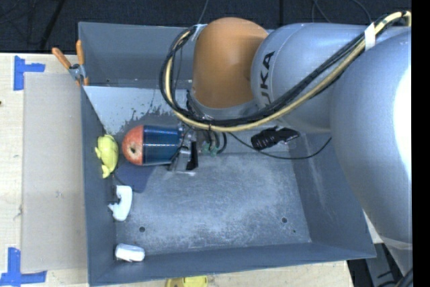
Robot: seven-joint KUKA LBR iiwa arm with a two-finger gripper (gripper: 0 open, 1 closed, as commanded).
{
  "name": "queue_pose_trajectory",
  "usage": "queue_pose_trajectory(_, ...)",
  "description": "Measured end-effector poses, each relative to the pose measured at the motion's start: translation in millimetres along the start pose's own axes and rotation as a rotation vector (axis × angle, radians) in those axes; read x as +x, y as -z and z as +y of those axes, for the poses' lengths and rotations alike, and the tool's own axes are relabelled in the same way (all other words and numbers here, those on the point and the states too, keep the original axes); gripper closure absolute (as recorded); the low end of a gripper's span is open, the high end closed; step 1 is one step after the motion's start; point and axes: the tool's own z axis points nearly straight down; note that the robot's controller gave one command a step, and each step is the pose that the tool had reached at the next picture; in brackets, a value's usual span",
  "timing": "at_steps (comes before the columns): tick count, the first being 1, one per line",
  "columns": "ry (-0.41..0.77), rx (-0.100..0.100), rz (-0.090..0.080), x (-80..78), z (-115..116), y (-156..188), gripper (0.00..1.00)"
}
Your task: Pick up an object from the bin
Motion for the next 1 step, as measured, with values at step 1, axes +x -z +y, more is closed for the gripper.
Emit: queue_pose_trajectory(1, -0.017, -0.002, -0.004, -6.4, -11.5, 60.8, 1.00)
